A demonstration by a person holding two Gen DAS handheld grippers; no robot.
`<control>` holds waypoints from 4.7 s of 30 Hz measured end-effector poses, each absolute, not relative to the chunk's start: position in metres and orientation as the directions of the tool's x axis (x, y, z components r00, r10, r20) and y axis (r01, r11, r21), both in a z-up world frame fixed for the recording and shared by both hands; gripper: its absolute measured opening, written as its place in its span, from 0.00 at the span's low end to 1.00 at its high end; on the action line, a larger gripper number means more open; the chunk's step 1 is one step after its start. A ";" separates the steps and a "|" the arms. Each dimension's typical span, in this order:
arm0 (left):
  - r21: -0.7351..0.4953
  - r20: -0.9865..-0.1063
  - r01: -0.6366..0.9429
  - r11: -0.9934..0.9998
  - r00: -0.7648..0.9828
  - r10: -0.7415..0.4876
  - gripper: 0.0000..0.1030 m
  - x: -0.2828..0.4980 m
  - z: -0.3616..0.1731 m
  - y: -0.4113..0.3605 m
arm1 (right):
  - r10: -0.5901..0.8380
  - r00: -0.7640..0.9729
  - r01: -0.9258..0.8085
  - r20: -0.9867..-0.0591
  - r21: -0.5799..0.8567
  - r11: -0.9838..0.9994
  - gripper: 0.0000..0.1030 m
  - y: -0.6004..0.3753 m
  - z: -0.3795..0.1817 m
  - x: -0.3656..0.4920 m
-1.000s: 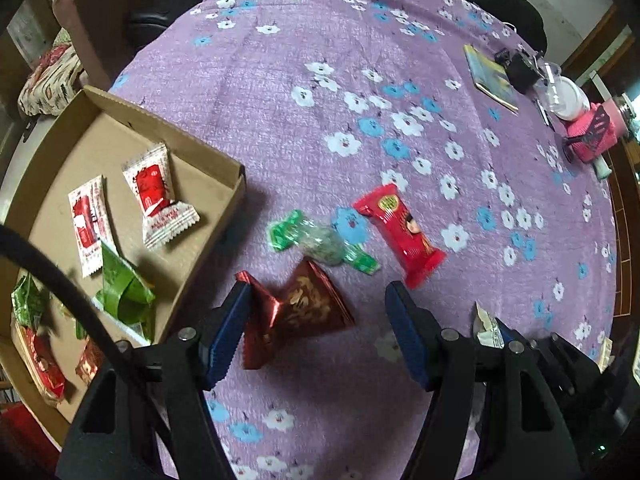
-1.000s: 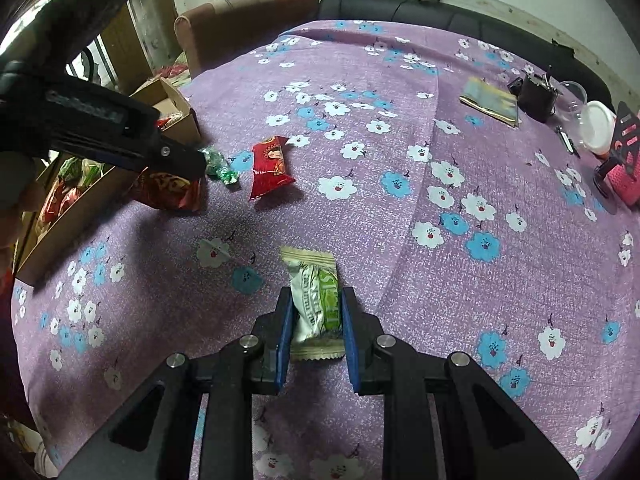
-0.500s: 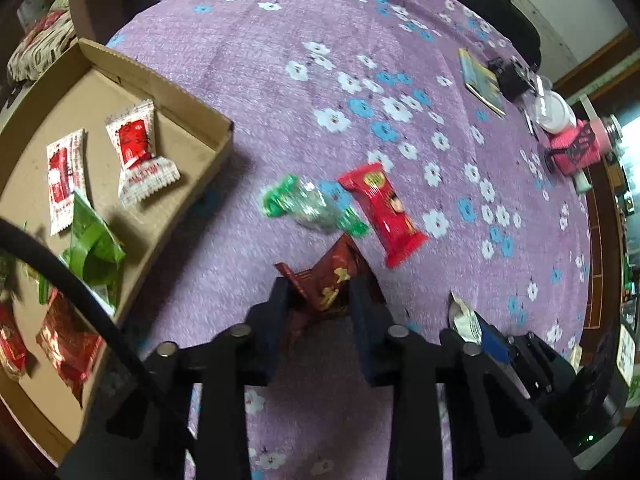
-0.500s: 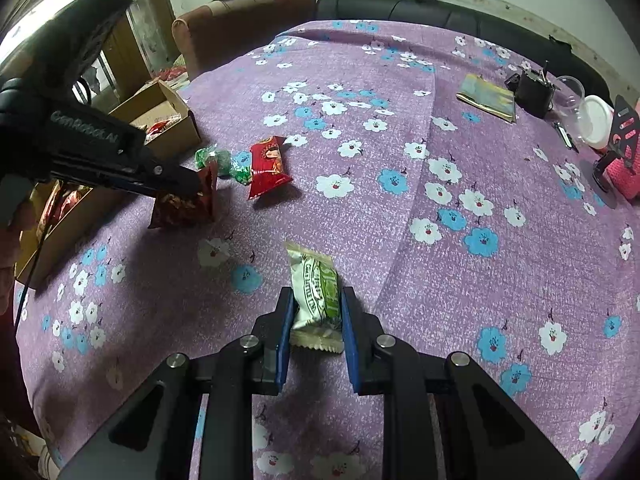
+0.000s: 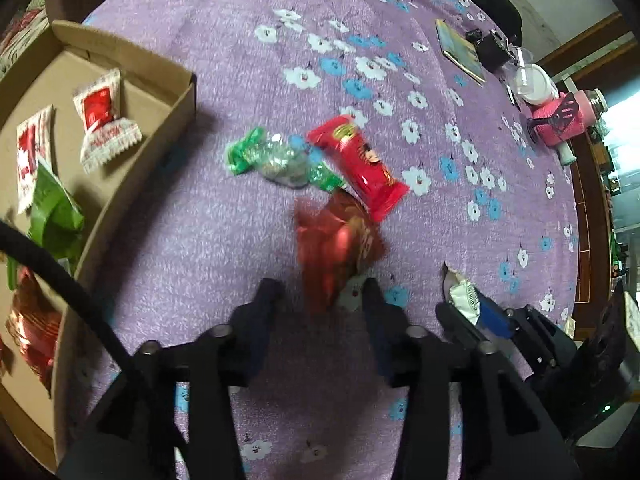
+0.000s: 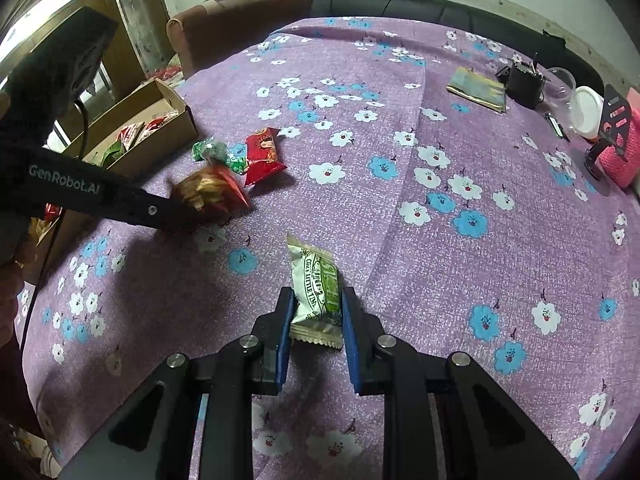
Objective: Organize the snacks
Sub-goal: 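Lift the dark red bag with left while right holds the cake packet, then carry both snacks into the tray and open both grippers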
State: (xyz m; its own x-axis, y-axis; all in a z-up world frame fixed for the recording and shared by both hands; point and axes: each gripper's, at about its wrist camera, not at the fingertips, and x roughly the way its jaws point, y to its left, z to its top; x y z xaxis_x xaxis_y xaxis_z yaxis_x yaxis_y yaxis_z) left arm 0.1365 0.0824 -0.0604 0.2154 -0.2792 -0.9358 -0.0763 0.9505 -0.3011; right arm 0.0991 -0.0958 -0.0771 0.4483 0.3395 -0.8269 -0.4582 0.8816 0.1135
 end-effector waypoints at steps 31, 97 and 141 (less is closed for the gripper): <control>-0.243 -0.927 -0.045 0.969 0.307 -0.218 0.27 0.124 -0.057 0.060 | 0.311 0.479 -0.451 -0.821 0.074 0.889 0.22 -0.100 -0.077 0.096; -0.169 -0.842 -0.231 0.958 0.540 -0.018 0.27 0.023 -0.008 0.229 | 0.550 0.338 -0.695 -0.764 0.192 0.693 0.18 0.077 -0.016 0.058; -0.040 -0.847 -0.419 0.907 0.496 0.192 0.58 0.045 0.000 0.276 | 0.530 0.416 -0.679 -0.739 0.136 0.722 0.48 0.112 -0.011 0.108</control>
State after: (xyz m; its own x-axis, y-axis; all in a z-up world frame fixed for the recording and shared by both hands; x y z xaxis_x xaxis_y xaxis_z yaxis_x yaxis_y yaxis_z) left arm 0.0453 0.2756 -0.0003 0.4958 0.1920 -0.8470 -0.4194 0.9069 -0.0400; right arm 0.1080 0.1118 -0.0106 0.4160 0.5300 -0.7389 -0.6786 0.7219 0.1357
